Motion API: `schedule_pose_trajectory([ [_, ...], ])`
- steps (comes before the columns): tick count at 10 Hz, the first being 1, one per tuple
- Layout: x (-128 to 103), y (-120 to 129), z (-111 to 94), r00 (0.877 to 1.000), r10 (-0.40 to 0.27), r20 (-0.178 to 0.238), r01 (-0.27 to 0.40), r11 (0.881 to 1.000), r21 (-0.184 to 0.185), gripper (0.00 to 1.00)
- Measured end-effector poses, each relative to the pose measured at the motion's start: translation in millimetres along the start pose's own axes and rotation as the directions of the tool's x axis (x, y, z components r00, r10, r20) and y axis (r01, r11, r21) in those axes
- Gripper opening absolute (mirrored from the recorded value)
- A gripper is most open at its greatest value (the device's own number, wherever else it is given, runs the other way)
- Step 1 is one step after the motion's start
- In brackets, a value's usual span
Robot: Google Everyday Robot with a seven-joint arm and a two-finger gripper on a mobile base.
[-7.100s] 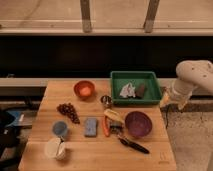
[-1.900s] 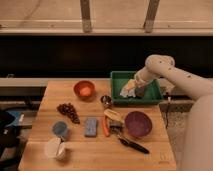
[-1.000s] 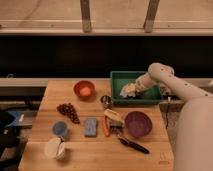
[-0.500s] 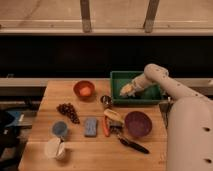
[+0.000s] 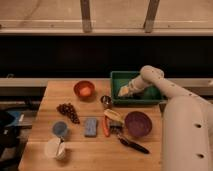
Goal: Place towel in metal cup
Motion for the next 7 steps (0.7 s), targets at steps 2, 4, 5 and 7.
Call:
schedule_pose_trajectory([
  [2, 4, 1, 2, 1.0, 0.001, -0.013, -0.001, 1.0, -0.002, 0.21],
  [4, 3, 0, 1, 1.0, 0.006, -0.004, -0.006, 1.0, 0.001, 0.03],
  [5, 4, -3, -3, 1.0, 0.013, 0.002, -0.013, 1.0, 0.006, 0.0],
  [7, 4, -3, -12, 1.0, 0.018, 0.015, -0.018, 1.0, 0.017, 0.0],
])
